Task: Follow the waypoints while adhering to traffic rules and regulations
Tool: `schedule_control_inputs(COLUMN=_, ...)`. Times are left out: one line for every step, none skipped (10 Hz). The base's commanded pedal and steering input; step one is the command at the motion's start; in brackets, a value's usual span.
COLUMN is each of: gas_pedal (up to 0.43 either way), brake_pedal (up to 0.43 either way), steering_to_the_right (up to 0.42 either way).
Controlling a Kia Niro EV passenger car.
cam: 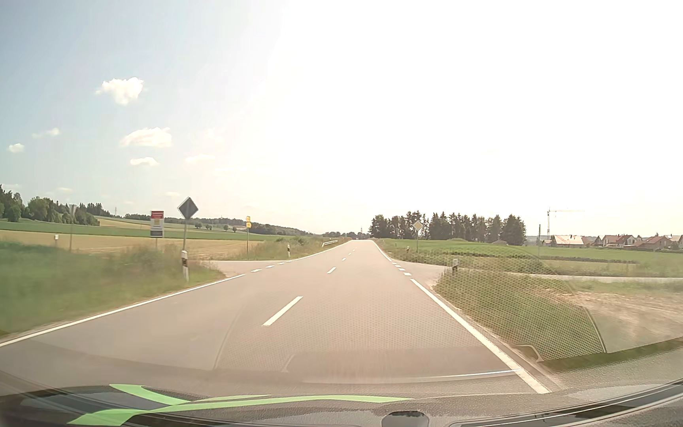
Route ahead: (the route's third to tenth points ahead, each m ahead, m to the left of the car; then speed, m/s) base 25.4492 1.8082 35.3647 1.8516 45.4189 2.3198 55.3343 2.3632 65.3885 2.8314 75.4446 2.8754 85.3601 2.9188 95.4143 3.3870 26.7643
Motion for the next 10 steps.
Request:
schedule_control_inputs(gas_pedal=0.150, brake_pedal=0.000, steering_to_the_right=0.000)
schedule_control_inputs(gas_pedal=0.150, brake_pedal=0.000, steering_to_the_right=0.000)
schedule_control_inputs(gas_pedal=0.150, brake_pedal=0.000, steering_to_the_right=-0.001)
schedule_control_inputs(gas_pedal=0.150, brake_pedal=0.000, steering_to_the_right=-0.001)
schedule_control_inputs(gas_pedal=0.157, brake_pedal=0.000, steering_to_the_right=-0.002)
schedule_control_inputs(gas_pedal=0.169, brake_pedal=0.000, steering_to_the_right=-0.002)
schedule_control_inputs(gas_pedal=0.189, brake_pedal=0.000, steering_to_the_right=-0.002)
schedule_control_inputs(gas_pedal=0.209, brake_pedal=0.000, steering_to_the_right=-0.002)
schedule_control_inputs(gas_pedal=0.209, brake_pedal=0.000, steering_to_the_right=-0.002)
schedule_control_inputs(gas_pedal=0.220, brake_pedal=0.000, steering_to_the_right=-0.002)
